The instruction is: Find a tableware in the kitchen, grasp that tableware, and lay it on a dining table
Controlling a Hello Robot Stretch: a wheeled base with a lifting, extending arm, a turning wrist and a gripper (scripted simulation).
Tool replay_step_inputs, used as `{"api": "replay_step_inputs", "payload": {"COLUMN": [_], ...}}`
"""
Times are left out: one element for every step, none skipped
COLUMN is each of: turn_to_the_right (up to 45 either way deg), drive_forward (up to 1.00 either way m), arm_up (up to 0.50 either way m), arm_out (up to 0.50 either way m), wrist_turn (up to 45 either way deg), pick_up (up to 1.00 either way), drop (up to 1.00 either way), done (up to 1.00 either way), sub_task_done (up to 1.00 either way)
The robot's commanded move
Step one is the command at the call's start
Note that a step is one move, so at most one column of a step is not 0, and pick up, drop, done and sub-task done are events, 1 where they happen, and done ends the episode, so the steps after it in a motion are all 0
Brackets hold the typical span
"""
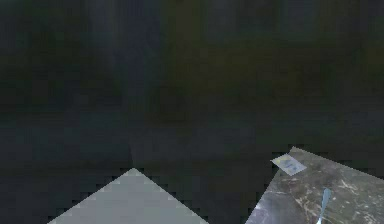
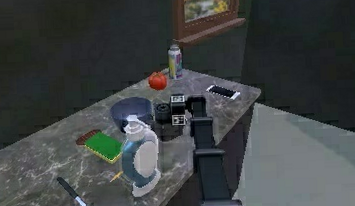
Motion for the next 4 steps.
{"api": "replay_step_inputs", "payload": {"turn_to_the_right": [0.0,0.0,0.0,0.0], "drive_forward": [0.0,0.0,0.0,0.0], "arm_up": [0.1,0.02,0.0,0.0], "arm_out": [0.0,0.0,0.0,0.0], "wrist_turn": [0.0,0.0,-45.0,-45.0], "pick_up": [0.0,0.0,0.0,0.0], "drop": [0.0,0.0,0.0,0.0], "done": [0.0,0.0,0.0,0.0], "sub_task_done": [0.0,0.0,0.0,0.0]}}
